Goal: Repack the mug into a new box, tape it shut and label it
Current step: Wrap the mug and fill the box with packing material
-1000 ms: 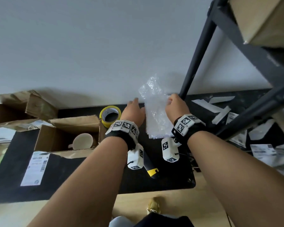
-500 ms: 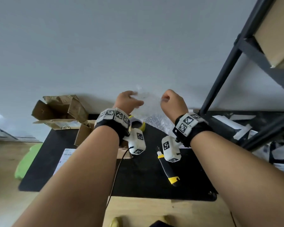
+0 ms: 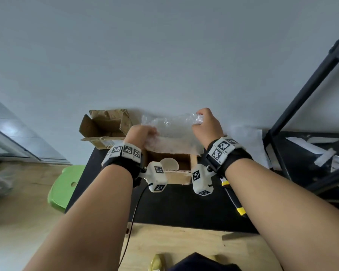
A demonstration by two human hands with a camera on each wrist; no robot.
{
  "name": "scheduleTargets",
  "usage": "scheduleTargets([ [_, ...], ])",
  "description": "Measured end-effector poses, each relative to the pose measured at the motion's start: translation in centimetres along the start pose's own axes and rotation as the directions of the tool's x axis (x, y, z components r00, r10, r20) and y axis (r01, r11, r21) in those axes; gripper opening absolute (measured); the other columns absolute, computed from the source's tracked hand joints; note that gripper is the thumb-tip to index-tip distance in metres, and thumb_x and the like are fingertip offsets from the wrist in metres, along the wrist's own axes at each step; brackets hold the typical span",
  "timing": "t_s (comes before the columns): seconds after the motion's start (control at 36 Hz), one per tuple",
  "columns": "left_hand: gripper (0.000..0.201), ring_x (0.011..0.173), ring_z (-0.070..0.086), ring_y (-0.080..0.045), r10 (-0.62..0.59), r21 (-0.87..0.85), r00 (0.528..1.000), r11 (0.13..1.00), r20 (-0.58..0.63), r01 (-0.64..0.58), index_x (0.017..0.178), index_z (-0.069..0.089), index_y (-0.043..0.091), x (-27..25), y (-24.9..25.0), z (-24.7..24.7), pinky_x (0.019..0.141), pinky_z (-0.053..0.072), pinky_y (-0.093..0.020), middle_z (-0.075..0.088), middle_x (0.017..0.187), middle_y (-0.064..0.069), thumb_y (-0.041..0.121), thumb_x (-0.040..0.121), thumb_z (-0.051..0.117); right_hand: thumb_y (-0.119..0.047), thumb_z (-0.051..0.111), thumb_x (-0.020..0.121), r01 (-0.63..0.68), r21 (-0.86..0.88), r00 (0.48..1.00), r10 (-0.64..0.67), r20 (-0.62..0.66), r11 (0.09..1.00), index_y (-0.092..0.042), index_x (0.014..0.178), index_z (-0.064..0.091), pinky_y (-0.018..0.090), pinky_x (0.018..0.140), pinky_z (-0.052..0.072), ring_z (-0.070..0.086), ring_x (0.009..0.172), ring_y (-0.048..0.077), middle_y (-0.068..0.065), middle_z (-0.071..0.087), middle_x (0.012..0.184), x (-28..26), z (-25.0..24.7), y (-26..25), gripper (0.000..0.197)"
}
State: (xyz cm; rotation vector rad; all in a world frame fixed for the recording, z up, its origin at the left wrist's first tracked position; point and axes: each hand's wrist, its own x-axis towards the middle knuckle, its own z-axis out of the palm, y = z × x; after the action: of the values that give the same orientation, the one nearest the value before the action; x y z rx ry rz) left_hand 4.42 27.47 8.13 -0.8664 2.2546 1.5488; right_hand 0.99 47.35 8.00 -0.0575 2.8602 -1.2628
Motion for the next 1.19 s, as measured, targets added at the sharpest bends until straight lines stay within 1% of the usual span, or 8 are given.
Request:
scheduleTargets([
  [0.11,0.008,0.080,0.063,-0.016,0.109,0.059,0.988,0.993,-0.108,-0.103,0.090,0.066,0.006,-0.1,-2.6,-0.8,0.065,0.051,-0.026,0.068,0.087,-0.008,0.007,0.083,0.066,-0.007,0.052,0.087,0.034,-0.089,0.999,-0.032,0.029,0.995,-0.016,0.125,0.045,0.029,0.063,0.038,0.055,0.079,0.024,0.005,0.060,0.109,-0.4,2.0,-0.8,0.040],
  [0.25,0.030,0.061,0.049,-0.019,0.198,0.328,0.973,0.933,-0.121,-0.149,0.060,0.044,0.015,1.1,-5.3,-0.8,0.060,0.046,-0.030,0.053,0.068,-0.005,0.010,0.085,0.060,-0.002,0.052,0.088,0.098,-0.263,0.989,-0.065,0.131,0.960,-0.012,0.124,0.045,0.033,0.066,0.044,0.057,0.085,0.024,0.008,0.057,0.111,-1.6,4.1,-0.6,0.038],
  [0.36,0.019,0.077,0.057,-0.022,0.235,0.531,0.971,0.829,-0.048,-0.175,0.076,0.052,0.014,1.2,-6.2,-0.3,0.071,0.049,-0.033,0.058,0.080,-0.005,0.022,0.093,0.055,-0.006,0.062,0.084,0.176,-0.446,0.984,-0.168,0.056,0.878,-0.012,0.120,0.049,0.036,0.086,0.048,0.049,0.108,0.027,0.010,0.049,0.118,-2.4,5.1,0.2,0.038],
  [0.47,0.012,0.088,0.059,-0.025,0.251,0.650,0.968,0.736,-0.004,-0.188,0.097,0.059,0.009,1.8,-6.5,0.5,0.076,0.049,-0.035,0.063,0.099,-0.009,0.016,0.095,0.050,-0.011,0.063,0.085,0.269,-0.454,0.962,-0.256,0.091,0.850,-0.017,0.103,0.057,0.032,0.079,0.045,0.052,0.098,0.023,0.001,0.053,0.103,-2.9,5.6,0.5,0.020],
  [0.64,0.017,0.085,0.056,-0.023,0.250,0.716,0.968,0.673,0.016,-0.186,0.106,0.060,0.007,2.8,-7.0,1.3,0.073,0.048,-0.034,0.064,0.103,-0.011,0.009,0.092,0.051,-0.022,0.064,0.087,0.246,-0.479,0.902,-0.018,0.431,0.843,-0.026,0.121,0.059,0.036,0.079,0.052,0.059,0.097,0.024,0.001,0.054,0.118,-2.8,7.2,1.6,0.035],
  [0.78,0.021,0.090,0.058,-0.026,0.240,0.744,0.970,0.642,0.031,-0.183,0.111,0.058,0.007,3.7,-7.4,2.1,0.074,0.049,-0.034,0.063,0.106,-0.013,0.006,0.091,0.051,-0.028,0.063,0.086,0.244,-0.530,0.877,0.048,0.477,0.812,-0.024,0.132,0.053,0.037,0.092,0.051,0.056,0.111,0.026,0.006,0.051,0.129,-2.5,8.4,3.2,0.047],
  [1.03,0.036,0.102,0.060,-0.030,0.325,0.740,0.944,0.621,0.058,-0.259,0.126,0.044,0.010,4.6,-7.8,3.1,0.077,0.049,-0.036,0.060,0.115,-0.014,0.012,0.090,0.053,-0.016,0.049,0.091,0.361,-0.654,0.833,0.087,0.547,0.664,-0.022,0.115,0.060,0.036,0.075,0.052,0.063,0.090,0.026,0.004,0.066,0.102,-1.3,10.2,3.5,0.027],
  [1.19,0.037,0.108,0.044,-0.027,0.607,0.808,0.795,0.471,-0.006,-0.354,0.111,0.047,0.010,4.1,-7.8,2.2,0.093,0.041,-0.036,0.048,0.115,-0.008,0.011,0.076,0.057,-0.024,0.046,0.094,0.424,-0.699,0.829,0.063,0.555,0.576,-0.021,0.107,0.067,0.033,0.086,0.044,0.061,0.108,0.026,0.005,0.067,0.112,-1.1,10.6,4.1,0.025],
])
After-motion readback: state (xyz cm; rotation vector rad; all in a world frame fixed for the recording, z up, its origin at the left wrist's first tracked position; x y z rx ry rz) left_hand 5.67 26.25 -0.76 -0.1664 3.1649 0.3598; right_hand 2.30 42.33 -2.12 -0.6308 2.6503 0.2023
